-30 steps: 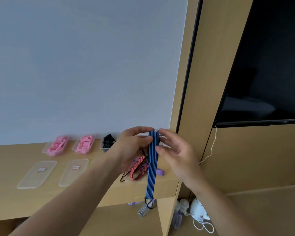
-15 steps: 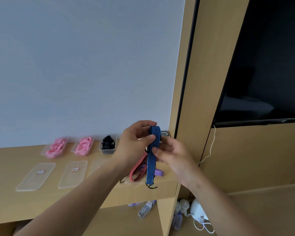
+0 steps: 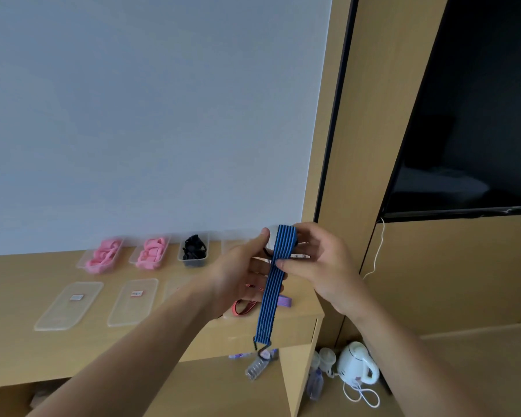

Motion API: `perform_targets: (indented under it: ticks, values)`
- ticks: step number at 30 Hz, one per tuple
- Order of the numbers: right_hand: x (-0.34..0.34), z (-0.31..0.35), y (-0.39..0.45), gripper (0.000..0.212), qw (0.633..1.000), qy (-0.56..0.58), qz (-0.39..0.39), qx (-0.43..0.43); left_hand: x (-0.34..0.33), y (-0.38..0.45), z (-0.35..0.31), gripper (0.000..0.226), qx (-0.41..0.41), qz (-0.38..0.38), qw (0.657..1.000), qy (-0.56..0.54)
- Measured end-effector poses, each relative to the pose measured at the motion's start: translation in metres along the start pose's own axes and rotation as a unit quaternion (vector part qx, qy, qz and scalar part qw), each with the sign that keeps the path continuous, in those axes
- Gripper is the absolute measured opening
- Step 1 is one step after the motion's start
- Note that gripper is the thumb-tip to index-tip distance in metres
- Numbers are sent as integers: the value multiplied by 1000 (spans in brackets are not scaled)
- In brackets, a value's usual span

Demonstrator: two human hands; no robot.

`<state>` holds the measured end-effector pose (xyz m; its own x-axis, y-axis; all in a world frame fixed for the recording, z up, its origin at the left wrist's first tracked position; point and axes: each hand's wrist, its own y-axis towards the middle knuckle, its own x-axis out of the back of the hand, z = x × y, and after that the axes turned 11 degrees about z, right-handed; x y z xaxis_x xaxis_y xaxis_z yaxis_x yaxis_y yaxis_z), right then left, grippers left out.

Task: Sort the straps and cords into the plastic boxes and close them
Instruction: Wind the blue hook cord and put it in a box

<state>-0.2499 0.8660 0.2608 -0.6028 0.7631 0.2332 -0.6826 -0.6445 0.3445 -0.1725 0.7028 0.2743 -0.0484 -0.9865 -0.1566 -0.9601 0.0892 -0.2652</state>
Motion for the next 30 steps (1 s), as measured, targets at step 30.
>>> perform_targets:
  ticks: [30]
  values:
    - [-18,-7,-23,36,1000,28,7,5,10,-7,-2,21,-119,-8,990,-78]
